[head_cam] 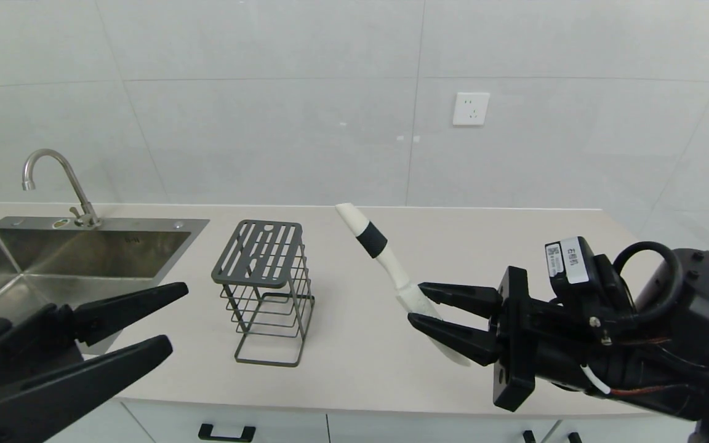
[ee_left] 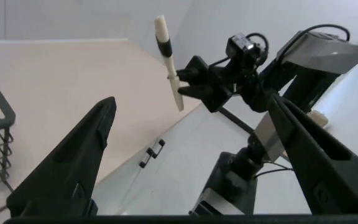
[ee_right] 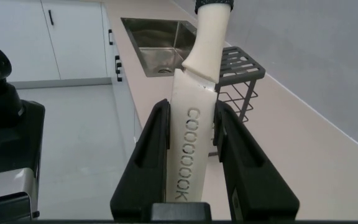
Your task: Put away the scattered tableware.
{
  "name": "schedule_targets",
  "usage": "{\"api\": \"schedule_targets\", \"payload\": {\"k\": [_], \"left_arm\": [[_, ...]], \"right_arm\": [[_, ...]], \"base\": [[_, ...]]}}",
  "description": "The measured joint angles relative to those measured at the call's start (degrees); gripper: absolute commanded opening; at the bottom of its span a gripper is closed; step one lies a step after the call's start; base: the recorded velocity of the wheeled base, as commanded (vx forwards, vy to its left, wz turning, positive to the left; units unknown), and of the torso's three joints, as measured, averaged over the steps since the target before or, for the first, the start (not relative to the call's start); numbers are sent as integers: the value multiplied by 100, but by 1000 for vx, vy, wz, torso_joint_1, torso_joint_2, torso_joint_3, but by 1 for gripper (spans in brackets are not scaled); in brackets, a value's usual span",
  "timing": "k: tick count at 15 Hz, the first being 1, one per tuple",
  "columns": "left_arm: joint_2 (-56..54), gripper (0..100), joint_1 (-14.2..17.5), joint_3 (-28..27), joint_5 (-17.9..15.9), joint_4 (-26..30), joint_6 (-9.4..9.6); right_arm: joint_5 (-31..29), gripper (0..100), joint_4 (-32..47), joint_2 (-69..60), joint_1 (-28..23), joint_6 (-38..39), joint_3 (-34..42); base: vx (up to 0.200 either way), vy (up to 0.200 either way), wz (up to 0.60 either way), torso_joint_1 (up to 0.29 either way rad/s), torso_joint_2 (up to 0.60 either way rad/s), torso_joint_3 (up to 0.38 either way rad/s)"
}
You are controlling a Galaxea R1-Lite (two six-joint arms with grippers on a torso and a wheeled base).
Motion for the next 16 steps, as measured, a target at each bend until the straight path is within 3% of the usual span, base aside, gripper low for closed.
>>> {"api": "schedule_targets", "payload": {"k": [1, 4, 7, 9, 12, 16], "left_arm": [[185, 100, -16, -7, 2, -141, 172], [1204, 100, -129, -57, 27, -925, 917], [2310, 100, -532, -204, 90, -2064, 1204], [2886, 100, -794, -355, 172, -2712, 1157], [3746, 100, -1235, -667, 499, -3880, 711], [4518, 100, -1574, -1290, 1075, -4368, 435]], "right_arm": [[-11, 0, 5, 35, 9, -27, -41], [-45, 0, 2, 90, 88, -33, -83], [-61, 0, 16, 96, 91, -33, -88], [-294, 0, 7, 96, 88, -13, -127], [-351, 0, 2, 96, 79, -9, -210], [-523, 0, 16, 96, 77, -9, -332]], "base": [[0, 0, 0, 0, 0, 0], [0, 0, 0, 0, 0, 0], [0, 0, 0, 0, 0, 0], [0, 0, 0, 0, 0, 0], [0, 0, 0, 0, 0, 0], [0, 0, 0, 0, 0, 0]]}}
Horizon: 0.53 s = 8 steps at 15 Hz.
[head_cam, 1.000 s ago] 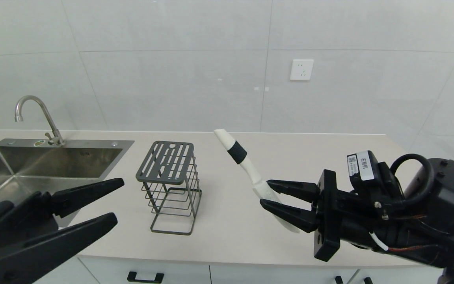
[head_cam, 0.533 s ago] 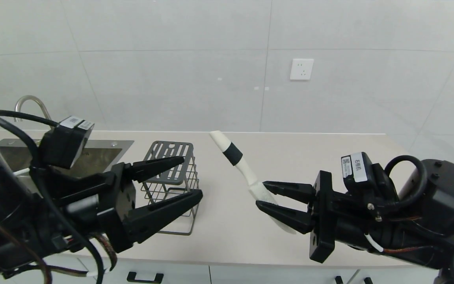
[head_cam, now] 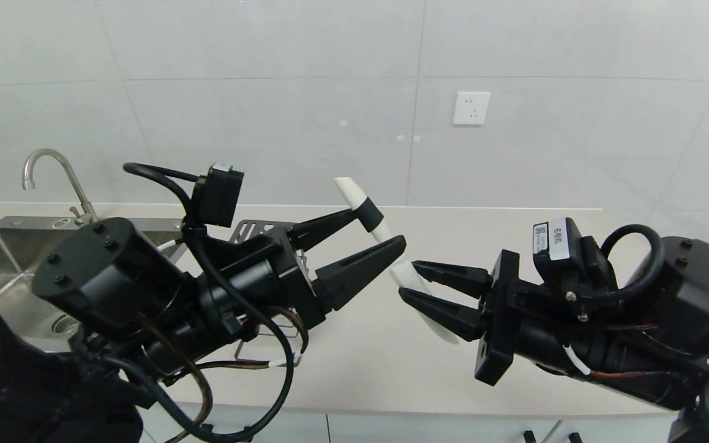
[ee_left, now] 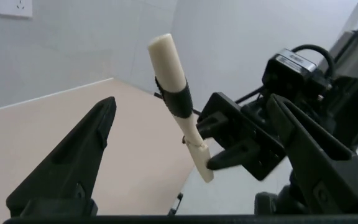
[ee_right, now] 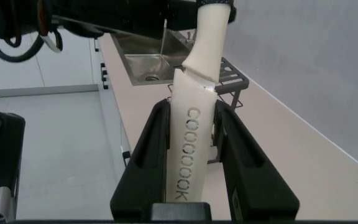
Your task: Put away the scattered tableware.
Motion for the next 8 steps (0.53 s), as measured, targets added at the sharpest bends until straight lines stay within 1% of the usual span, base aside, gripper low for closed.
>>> {"api": "schedule_targets", "payload": {"k": [2, 4, 7, 8], "left_arm": [[247, 100, -140, -315, 250, -6, -154], [433, 100, -182, -670, 402, -9, -235], [577, 100, -201, -1031, 417, -9, -272], [601, 100, -197, -1136, 414, -9, -356]], "right_arm": [[-28, 0, 2, 0, -2, -5, -71], [-39, 0, -2, -1, -44, -7, -84], [-41, 0, -11, -11, -311, -24, -118], [-41, 0, -11, -22, -375, -32, -145]], "base": [[0, 0, 0, 0, 0, 0], [0, 0, 0, 0, 0, 0], [0, 0, 0, 0, 0, 0], [0, 0, 0, 0, 0, 0]]}}
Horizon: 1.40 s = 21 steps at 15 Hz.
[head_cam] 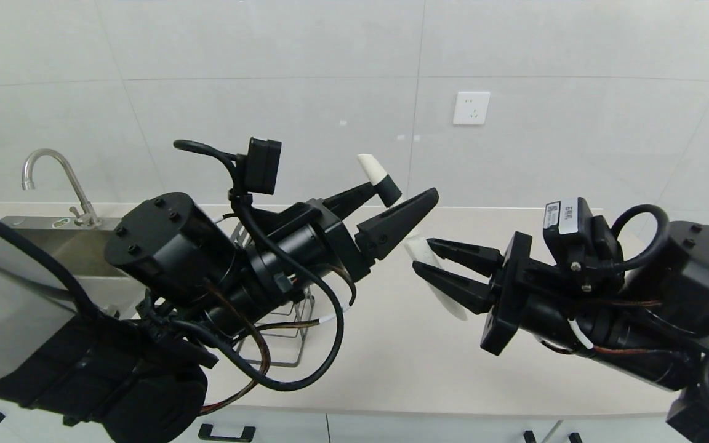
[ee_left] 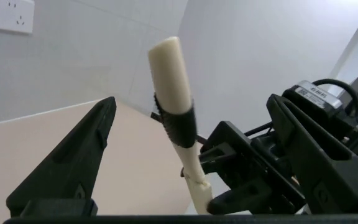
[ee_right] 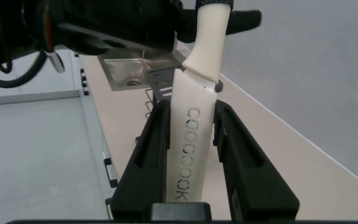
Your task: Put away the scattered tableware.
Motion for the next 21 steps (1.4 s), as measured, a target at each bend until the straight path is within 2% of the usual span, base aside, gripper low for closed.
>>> {"api": "schedule_targets", "payload": {"k": [2, 7, 11, 12, 17, 18, 20, 21], "left_arm": [[52, 100, 7, -171, 5, 0, -105], [306, 100, -9, -658, 27, 0, -96], [502, 100, -10, -973, 260, 2, -88], [553, 0, -4, -1085, 416, 0, -88], [662, 0, -4, -1298, 492, -5, -77], [667, 0, 13, -1301, 492, -5, -79], [672, 0, 7, -1301, 492, 5, -66], [672, 0, 5, -1298, 492, 11, 5]], "right_arm": [[0, 0, 5, -30, -54, -4, -88], [0, 0, 11, -54, -77, -22, -152], [0, 0, 18, -50, -156, -20, -354], [0, 0, 20, -43, -171, -22, -404], [-5, 0, 40, 2, -223, -24, -516], [6, 100, 24, 22, -223, -24, -540], [55, 100, 33, 66, -256, -28, -560], [55, 100, 18, 93, -254, -33, -568]], "base": [[0, 0, 0, 0, 0, 0], [0, 0, 0, 0, 0, 0], [0, 0, 0, 0, 0, 0], [0, 0, 0, 0, 0, 0], [0, 0, 0, 0, 0, 0], [0, 0, 0, 0, 0, 0], [0, 0, 0, 0, 0, 0], [0, 0, 0, 0, 0, 0]]}}
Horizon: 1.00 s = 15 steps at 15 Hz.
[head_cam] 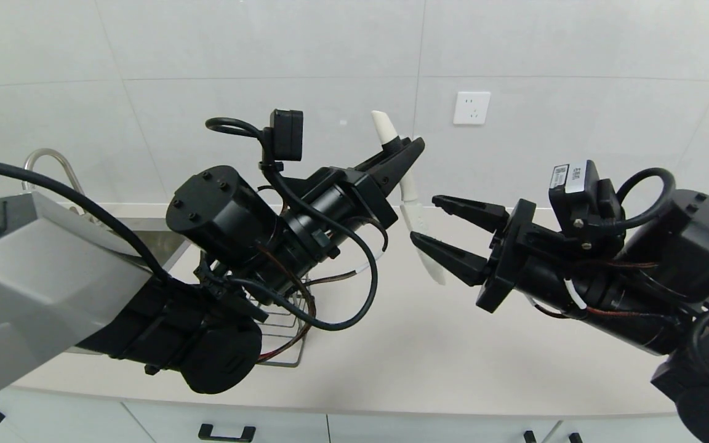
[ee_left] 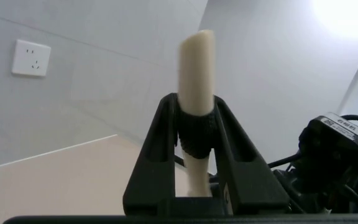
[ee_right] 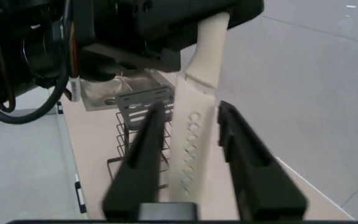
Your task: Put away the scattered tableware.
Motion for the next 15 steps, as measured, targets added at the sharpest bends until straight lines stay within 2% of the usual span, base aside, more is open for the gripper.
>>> {"api": "schedule_targets", "payload": {"k": [3, 5, 6, 9, 12, 13, 15], "left_arm": [[-16, 0, 132, 33, 10, -9, 364], [-85, 0, 306, 48, 24, -5, 583], [-173, 0, 419, 85, 22, -6, 696], [-529, 0, 758, 356, 24, -11, 868], [-934, 0, 870, 673, 24, 16, 956], [-1047, 0, 881, 802, 24, 62, 1063], [-1256, 0, 920, 1108, 22, 96, 1402]], "right_arm": [[-20, 100, 0, -72, -10, -15, 212], [-28, 100, -2, -405, -149, -20, 673], [-33, 0, 11, -691, -289, -20, 968], [-38, 0, 39, -1843, -1041, -11, 1919], [-39, 0, 212, -3307, -1931, 11, 2688], [-38, 0, 382, -3825, -2182, 18, 2814], [-46, 0, 940, -4948, -2591, 27, 2966]], "base": [[0, 0, 0, 0, 0, 0], [0, 0, 0, 0, 0, 0], [0, 0, 0, 0, 0, 0], [0, 0, 0, 0, 0, 0], [0, 0, 0, 0, 0, 0], [0, 0, 0, 0, 0, 0], [0, 0, 0, 0, 0, 0]]}}
